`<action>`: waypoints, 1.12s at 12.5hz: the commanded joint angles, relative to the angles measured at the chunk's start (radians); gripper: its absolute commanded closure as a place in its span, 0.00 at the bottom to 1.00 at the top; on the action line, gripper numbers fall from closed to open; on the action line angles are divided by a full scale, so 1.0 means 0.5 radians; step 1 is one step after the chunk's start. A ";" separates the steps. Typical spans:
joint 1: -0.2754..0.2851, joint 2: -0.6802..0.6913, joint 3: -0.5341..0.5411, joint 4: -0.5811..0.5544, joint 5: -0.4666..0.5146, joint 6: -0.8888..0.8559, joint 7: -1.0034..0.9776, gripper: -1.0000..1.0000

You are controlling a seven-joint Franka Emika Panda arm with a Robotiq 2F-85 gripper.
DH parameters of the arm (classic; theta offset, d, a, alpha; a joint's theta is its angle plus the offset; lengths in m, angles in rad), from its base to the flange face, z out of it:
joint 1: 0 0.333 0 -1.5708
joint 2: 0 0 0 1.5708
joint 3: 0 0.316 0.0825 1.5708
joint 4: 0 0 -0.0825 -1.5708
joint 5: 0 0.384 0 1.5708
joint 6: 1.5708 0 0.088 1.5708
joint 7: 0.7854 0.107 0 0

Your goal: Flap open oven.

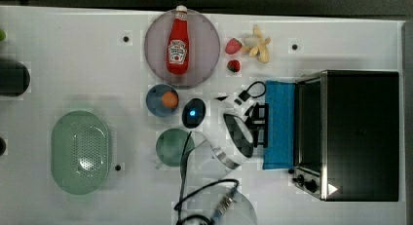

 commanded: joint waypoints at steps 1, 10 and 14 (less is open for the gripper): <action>0.119 0.132 -0.005 0.056 -0.068 -0.035 0.319 0.83; 0.133 -0.210 -0.007 0.232 0.530 -0.004 0.408 0.83; 0.130 -0.692 -0.008 0.270 1.197 -0.330 0.408 0.83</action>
